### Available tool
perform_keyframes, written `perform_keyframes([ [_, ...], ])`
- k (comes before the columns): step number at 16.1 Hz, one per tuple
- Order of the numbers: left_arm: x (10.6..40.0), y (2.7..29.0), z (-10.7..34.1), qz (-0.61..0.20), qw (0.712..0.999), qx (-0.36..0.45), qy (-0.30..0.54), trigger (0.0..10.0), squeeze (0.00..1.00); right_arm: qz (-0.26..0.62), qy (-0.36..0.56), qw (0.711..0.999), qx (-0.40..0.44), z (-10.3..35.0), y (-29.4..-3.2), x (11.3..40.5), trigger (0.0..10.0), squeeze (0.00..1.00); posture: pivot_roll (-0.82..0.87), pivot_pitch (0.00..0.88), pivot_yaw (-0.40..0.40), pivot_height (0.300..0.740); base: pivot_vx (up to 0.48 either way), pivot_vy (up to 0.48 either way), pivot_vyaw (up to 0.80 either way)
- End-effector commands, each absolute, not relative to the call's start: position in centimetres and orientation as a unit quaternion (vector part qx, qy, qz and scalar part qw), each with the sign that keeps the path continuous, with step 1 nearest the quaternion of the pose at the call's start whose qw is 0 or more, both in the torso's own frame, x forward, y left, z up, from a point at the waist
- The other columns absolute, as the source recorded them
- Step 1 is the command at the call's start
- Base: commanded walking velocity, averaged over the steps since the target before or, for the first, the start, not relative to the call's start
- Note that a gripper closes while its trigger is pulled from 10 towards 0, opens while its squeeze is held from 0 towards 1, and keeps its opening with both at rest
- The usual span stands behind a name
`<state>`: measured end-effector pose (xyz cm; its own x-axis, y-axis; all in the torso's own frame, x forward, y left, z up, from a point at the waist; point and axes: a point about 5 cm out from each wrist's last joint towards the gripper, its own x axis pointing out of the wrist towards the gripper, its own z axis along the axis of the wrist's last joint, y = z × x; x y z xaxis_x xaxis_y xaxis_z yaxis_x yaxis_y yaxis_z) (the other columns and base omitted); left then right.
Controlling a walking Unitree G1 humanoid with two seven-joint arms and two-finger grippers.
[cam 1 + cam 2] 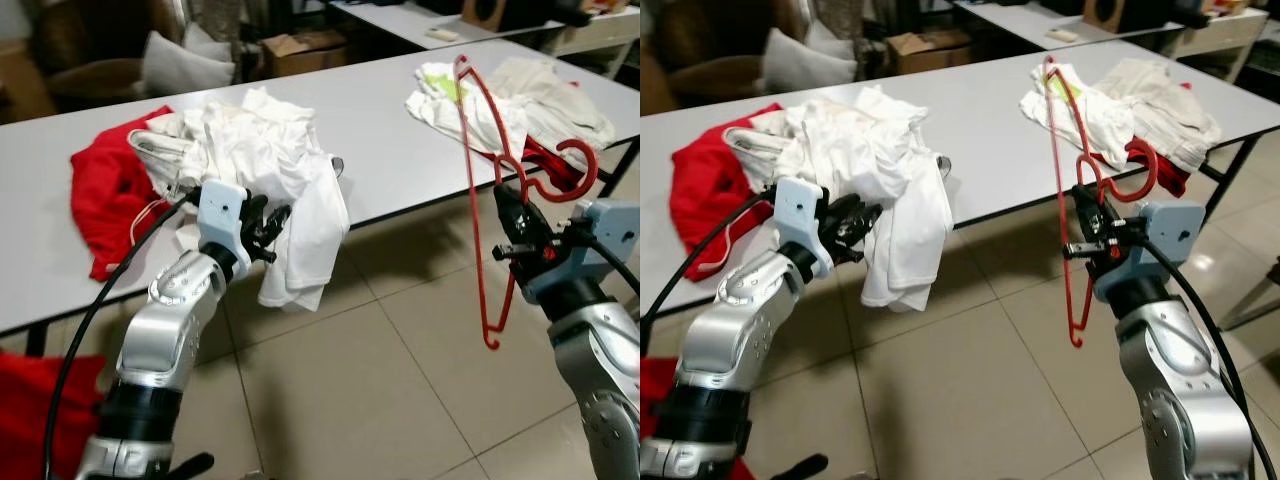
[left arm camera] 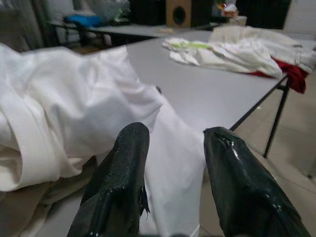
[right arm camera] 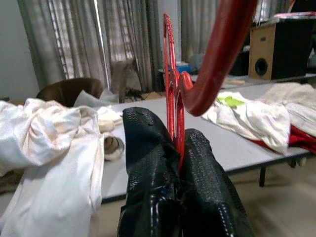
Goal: Hang hanger
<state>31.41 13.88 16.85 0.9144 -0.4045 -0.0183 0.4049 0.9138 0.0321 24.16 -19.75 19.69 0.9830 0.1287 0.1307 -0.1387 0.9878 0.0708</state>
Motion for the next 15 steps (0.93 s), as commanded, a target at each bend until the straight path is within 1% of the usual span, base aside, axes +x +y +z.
perform_keyframes([
  [1, 30.9, 13.6, 16.9, -0.199, 0.979, 0.035, 0.008, 10.0, 0.26, 0.077, -0.049, 0.995, 0.042, 19.5, -19.1, 23.7, 10.0, 0.0, -0.18, 0.0, 0.034, 0.719, 0.0, -0.255, 0.0],
  [3, 30.6, 13.6, 16.2, -0.179, 0.983, 0.035, 0.022, 10.0, 0.25, 0.086, -0.014, 0.996, 0.026, 18.3, -18.5, 23.5, 10.0, 0.0, -0.18, 0.0, 0.034, 0.719, 0.0, -0.253, 0.0],
  [6, 30.2, 13.6, 15.2, -0.172, 0.983, 0.044, 0.037, 10.0, 0.26, 0.085, 0.036, 0.996, 0.001, 16.2, -18.1, 23.2, 10.0, 0.0, -0.18, 0.0, 0.033, 0.719, 0.0, -0.254, 0.0],
  [8, 30.0, 13.4, 15.1, -0.173, 0.983, 0.043, 0.04, 10.0, 0.25, 0.084, 0.041, 0.996, 0.002, 15.9, -17.8, 23.0, 10.0, 0.0, -0.19, 0.0, 0.035, 0.719, 0.0, -0.253, 0.0],
  [15, 29.8, 12.5, 14.8, -0.181, 0.982, 0.041, 0.045, 10.0, 0.25, 0.057, 0.048, 0.997, 0.02, 15.1, -18.2, 23.0, 10.0, 0.0, -0.19, 0.0, 0.041, 0.719, 0.0, -0.255, 0.0],
])
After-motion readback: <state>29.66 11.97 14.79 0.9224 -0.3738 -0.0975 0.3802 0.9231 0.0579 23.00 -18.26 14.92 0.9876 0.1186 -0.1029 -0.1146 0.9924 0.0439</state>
